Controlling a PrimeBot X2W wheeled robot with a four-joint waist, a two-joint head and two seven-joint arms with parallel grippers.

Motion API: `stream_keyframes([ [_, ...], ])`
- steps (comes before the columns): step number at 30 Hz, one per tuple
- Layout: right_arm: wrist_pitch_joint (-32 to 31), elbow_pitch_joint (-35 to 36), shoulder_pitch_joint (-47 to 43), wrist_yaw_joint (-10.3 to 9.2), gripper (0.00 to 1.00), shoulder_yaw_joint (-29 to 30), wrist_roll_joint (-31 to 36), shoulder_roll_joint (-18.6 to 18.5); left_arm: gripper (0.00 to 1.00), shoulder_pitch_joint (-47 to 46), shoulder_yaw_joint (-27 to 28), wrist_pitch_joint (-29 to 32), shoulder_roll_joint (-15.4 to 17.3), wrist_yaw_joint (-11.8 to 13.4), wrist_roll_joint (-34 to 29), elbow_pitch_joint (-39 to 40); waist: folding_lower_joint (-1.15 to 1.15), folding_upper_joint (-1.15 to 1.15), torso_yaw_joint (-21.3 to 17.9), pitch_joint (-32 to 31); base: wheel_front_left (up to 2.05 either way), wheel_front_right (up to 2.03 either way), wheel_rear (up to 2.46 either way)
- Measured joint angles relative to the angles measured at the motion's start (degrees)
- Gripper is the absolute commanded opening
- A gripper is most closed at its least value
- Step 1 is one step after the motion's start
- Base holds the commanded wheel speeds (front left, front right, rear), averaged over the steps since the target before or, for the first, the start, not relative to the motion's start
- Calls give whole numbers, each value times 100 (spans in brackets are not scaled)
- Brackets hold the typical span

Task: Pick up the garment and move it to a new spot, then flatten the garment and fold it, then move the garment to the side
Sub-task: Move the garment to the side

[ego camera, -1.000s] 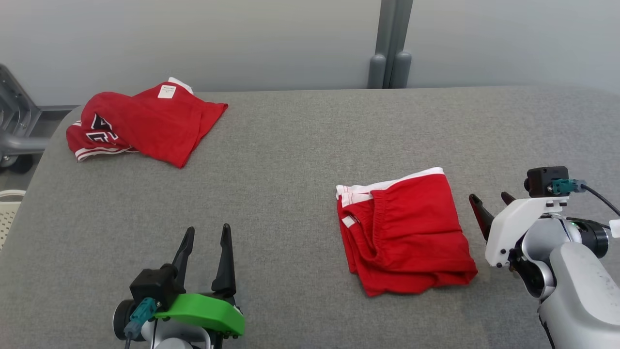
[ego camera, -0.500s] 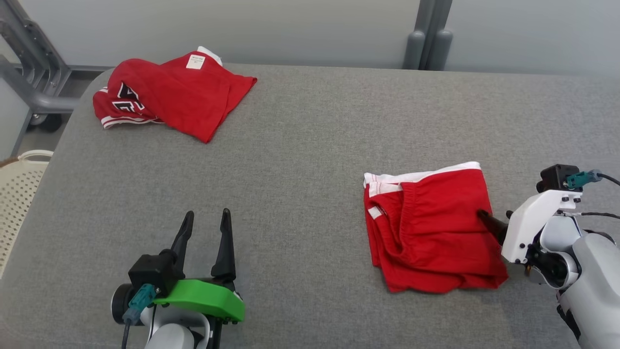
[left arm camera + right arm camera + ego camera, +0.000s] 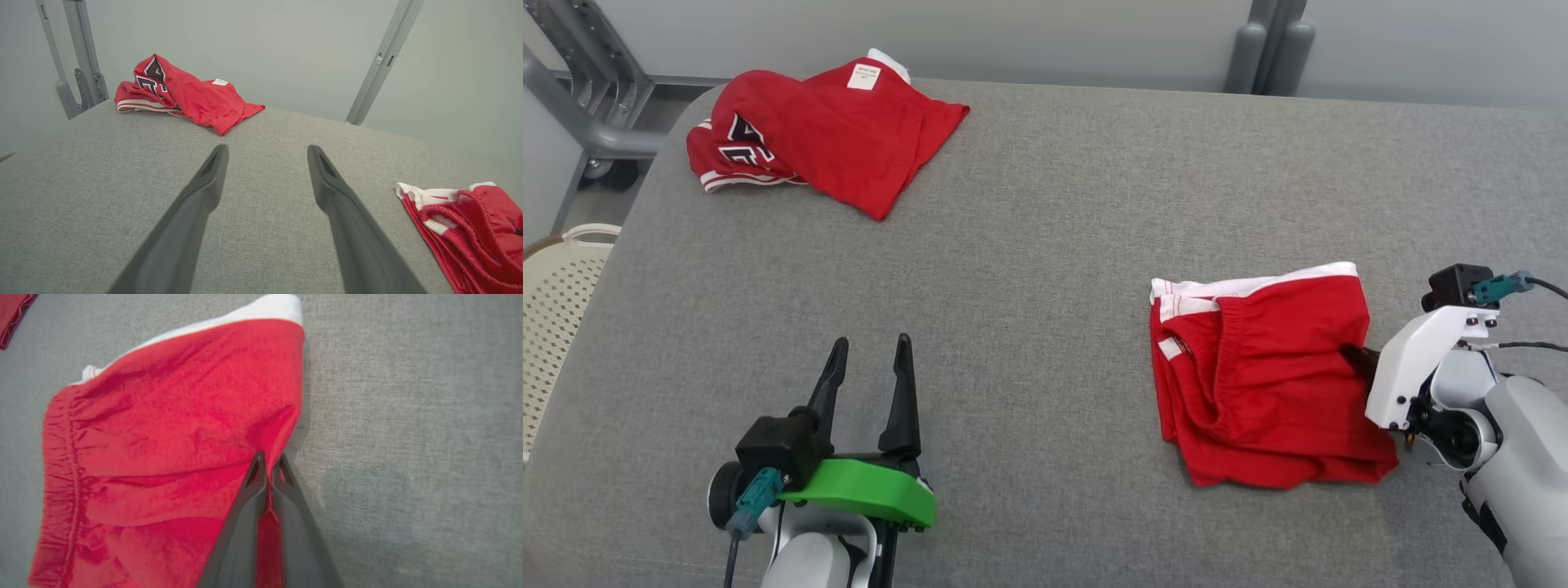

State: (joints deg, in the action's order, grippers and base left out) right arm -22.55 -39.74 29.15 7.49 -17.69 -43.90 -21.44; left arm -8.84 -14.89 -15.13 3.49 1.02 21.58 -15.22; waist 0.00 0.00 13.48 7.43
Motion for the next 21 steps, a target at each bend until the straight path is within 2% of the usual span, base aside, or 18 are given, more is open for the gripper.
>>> stream_keyframes([
  [8, 405, -92, 429, 0, 0, -359, 8, -236, 100, -46, -40, -1, -21, -11, -56, 193, 0, 0, -288, 109, 0, 0, 0],
  [14, 686, -144, 928, 0, 0, -563, 85, -514, 100, -150, -234, -2, -41, -52, -158, 318, 0, 0, -902, 288, 0, 0, 0],
  [21, 834, -242, 1379, 0, 0, -710, 177, -535, 100, -398, -359, 2, -31, -78, -257, 387, 0, 0, -1634, 466, 0, 0, 0],
])
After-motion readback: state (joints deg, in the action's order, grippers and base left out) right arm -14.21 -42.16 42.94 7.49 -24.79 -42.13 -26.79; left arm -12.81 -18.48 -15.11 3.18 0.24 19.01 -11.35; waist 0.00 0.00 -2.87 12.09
